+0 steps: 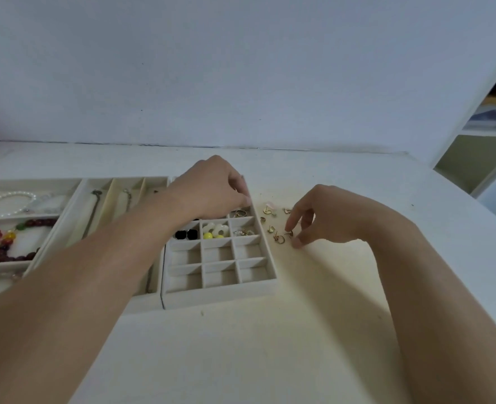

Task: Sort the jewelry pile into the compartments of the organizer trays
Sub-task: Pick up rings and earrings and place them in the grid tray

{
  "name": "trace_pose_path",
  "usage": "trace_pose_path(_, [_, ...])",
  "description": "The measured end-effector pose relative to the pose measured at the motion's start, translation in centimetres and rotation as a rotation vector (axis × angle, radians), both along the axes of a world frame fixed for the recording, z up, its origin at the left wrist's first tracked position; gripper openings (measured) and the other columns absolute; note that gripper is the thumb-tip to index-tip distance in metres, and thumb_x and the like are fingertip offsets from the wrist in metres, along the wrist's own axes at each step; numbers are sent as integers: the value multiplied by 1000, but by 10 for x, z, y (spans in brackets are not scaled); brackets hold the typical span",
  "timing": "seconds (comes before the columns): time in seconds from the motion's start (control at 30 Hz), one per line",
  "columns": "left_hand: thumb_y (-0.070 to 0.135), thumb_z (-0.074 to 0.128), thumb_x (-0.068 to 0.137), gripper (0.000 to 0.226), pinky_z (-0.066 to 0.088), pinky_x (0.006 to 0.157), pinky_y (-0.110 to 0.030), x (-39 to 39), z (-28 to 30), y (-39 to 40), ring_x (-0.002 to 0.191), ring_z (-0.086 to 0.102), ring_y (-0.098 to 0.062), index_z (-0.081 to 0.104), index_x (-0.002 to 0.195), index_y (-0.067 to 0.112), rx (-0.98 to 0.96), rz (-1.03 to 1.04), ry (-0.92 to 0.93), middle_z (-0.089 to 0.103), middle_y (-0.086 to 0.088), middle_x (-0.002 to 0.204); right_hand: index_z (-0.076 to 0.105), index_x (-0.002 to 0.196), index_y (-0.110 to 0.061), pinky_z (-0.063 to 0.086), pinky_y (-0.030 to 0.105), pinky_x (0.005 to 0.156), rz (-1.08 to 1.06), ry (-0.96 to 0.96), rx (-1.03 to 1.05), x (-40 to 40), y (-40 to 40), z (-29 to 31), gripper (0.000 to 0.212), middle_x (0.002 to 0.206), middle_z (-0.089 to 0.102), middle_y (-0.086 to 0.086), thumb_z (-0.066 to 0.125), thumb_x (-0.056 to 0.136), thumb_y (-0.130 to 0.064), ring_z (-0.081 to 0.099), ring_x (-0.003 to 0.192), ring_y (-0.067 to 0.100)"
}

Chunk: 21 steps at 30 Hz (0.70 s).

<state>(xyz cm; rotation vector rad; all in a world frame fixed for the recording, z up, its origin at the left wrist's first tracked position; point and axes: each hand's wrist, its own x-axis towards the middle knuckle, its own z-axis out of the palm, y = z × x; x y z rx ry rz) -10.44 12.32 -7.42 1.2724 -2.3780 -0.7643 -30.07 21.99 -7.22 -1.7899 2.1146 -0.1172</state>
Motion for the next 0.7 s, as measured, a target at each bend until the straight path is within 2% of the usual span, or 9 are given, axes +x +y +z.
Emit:
trace_pose_path(0.13, [30, 77, 84, 3, 45, 68, -18, -3, -1, 3, 85, 63, -2, 78, 87, 28, 12, -18, 18, 69, 13, 83, 76, 79, -34, 36, 19, 54, 3, -25, -38, 0, -2, -4, 13, 70, 61, -14, 87, 75, -29, 55, 61, 5])
trace_pose_path(0.23, [30, 79, 84, 3, 46, 67, -20, -5, -3, 6, 82, 65, -4, 78, 87, 28, 38, -46, 45, 70, 12, 82, 76, 79, -32, 37, 14, 51, 19, -37, -59, -1, -1, -2, 8, 74, 67, -11, 84, 80, -29, 56, 56, 0])
trace_pose_path(0.3, [30, 79, 84, 4, 45, 67, -19, -7, -4, 9, 77, 65, -1, 78, 87, 29, 53, -86, 61, 71, 12, 81, 76, 80, -30, 37, 10, 45, -3, -121, -144, -3, -2, 0, 7, 76, 71, -10, 82, 82, -28, 57, 49, -3])
trace_pose_path(0.37, [29, 78, 85, 5, 40, 62, -11, -9, -4, 12, 68, 60, 7, 79, 90, 29, 58, -134, 63, 71, 13, 81, 75, 79, -28, 40, 14, 43, -27, -215, -232, -3, -1, 3, 8, 74, 72, -11, 82, 82, -28, 58, 48, 1])
trace_pose_path(0.47, [27, 77, 86, 4, 35, 50, -3, -13, -5, 15, 56, 55, 12, 79, 90, 27, 63, -167, 89, 68, 14, 76, 75, 80, -23, 43, 25, 43, -41, -328, -267, 0, 1, 7, 7, 71, 73, -10, 78, 85, -19, 66, 62, 9])
trace_pose_path(0.6, [28, 77, 86, 2, 38, 57, -10, -14, -4, 16, 58, 55, 6, 79, 86, 28, 55, -181, 135, 68, 13, 74, 74, 84, -19, 42, 33, 51, -51, -423, -265, 4, 2, 9, 4, 76, 76, -8, 74, 88, -17, 70, 68, 8])
trace_pose_path(0.7, [29, 75, 88, 4, 41, 61, -17, -14, -2, 17, 66, 59, -2, 79, 88, 27, 66, -188, 142, 73, 7, 80, 72, 86, -18, 40, 33, 54, -59, -466, -275, 5, 3, 11, 4, 77, 76, -7, 75, 87, -20, 69, 67, 9])
